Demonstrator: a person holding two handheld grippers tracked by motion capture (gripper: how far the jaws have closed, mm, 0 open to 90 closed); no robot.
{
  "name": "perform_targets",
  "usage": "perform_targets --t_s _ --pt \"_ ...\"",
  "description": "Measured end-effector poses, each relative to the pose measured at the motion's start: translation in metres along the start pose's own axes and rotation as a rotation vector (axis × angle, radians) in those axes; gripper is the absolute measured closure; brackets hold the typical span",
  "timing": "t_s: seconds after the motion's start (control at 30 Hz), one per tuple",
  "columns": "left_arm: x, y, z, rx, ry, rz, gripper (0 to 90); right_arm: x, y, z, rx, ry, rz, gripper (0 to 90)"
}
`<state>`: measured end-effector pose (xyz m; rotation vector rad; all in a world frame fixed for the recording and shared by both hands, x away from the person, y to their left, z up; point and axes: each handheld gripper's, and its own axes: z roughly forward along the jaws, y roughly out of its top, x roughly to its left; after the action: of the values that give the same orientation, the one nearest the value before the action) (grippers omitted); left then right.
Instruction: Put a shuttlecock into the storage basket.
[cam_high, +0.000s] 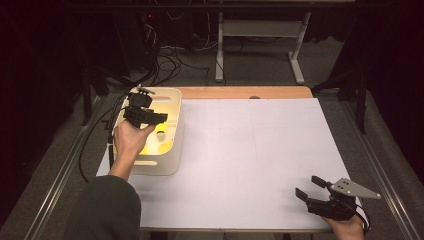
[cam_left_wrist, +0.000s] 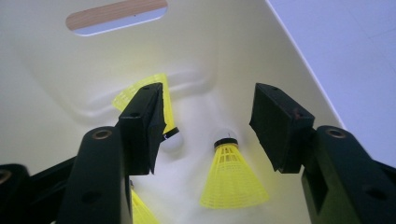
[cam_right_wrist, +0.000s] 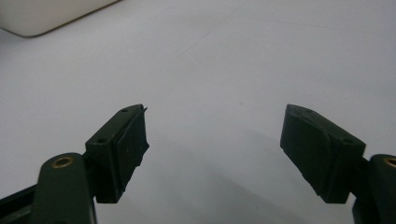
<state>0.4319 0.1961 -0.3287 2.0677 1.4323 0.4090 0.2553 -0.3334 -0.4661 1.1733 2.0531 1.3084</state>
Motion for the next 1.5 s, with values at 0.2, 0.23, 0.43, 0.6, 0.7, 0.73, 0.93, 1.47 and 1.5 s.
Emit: perform_targets --t_s 0.2,0.23,0.43,0.6,0.7,0.73,0.93,1.47,1.5 --pt "-0.005 0.001 0.000 -0.002 0.005 0.021 41.6 0.000 0.000 0.000 -0.001 0.001 0.000 23.2" --pt "-0.005 0.001 -0.001 -0.002 0.003 0.023 41.5 0.000 0.000 0.000 -0.002 0.001 -0.003 23.2" --pt "-0.008 0.003 -0.002 -0.012 -0.019 0.024 40.6 0.000 0.000 0.000 -0.001 0.001 -0.002 23.2" --pt "-0.011 0.005 -0.004 -0.017 -0.033 0.031 40.1 0.000 0.000 0.000 0.000 0.001 -0.002 23.2" --pt "-0.014 0.006 -0.005 -0.021 -0.043 0.038 39.7 0.000 0.000 0.000 0.000 0.001 -0.002 23.2" --pt "-0.014 0.006 -0.006 -0.021 -0.045 0.039 39.6 0.000 0.000 0.000 -0.001 0.001 -0.002 23.2" --pt "-0.019 0.010 -0.008 -0.027 -0.059 0.048 39.0 -0.001 0.000 0.000 -0.001 0.003 -0.003 23.3" --pt "-0.029 0.013 -0.002 -0.009 -0.091 0.066 37.3 0.000 0.000 0.000 0.000 0.001 -0.004 23.3" --pt "-0.030 0.014 -0.001 -0.008 -0.094 0.070 37.2 0.000 0.000 0.001 0.001 0.001 -0.003 23.3"
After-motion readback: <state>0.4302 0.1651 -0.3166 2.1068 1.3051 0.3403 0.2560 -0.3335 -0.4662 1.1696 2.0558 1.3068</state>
